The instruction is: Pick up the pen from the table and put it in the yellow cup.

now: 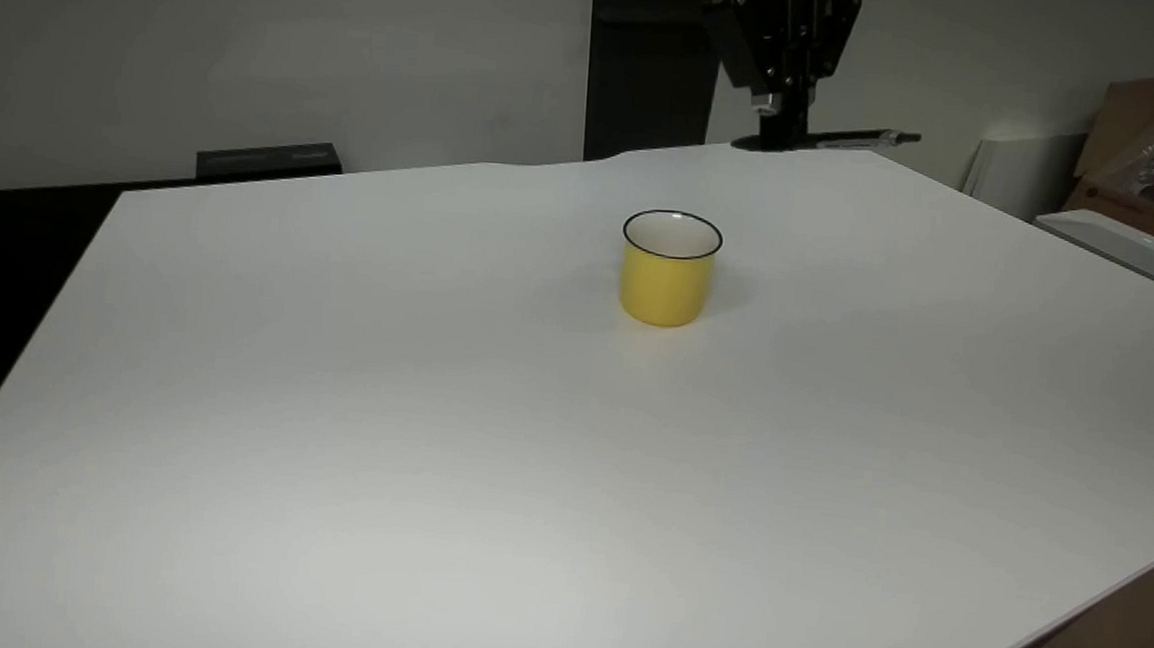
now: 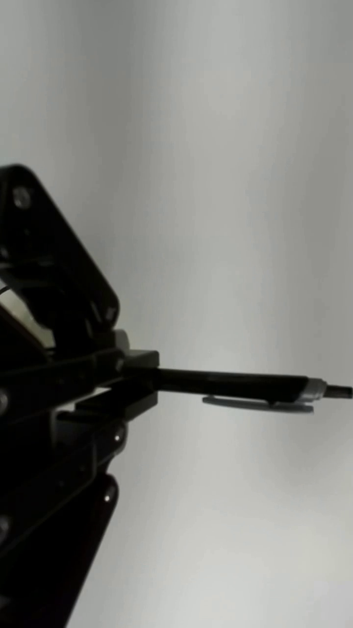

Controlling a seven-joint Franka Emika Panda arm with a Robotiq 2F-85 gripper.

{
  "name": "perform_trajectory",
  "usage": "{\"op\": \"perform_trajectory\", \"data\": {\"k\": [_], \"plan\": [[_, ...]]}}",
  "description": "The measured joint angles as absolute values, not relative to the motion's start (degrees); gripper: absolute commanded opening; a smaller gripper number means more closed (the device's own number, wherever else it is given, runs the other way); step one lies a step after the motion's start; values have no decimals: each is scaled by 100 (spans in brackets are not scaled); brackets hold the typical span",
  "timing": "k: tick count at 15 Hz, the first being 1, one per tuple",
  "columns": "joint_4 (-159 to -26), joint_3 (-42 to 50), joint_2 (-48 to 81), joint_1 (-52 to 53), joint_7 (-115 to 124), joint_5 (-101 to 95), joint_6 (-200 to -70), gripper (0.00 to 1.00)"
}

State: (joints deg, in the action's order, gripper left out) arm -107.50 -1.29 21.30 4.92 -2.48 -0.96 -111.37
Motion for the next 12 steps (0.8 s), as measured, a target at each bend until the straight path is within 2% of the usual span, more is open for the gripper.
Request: {"op": "perform_trajectory", "data": {"k": [6, 12], "plan": [[-10419, -44, 2646, 390, 156, -90, -10298, 3], [-9026, 1, 3574, 356, 631, 144, -9059, 3]]}}
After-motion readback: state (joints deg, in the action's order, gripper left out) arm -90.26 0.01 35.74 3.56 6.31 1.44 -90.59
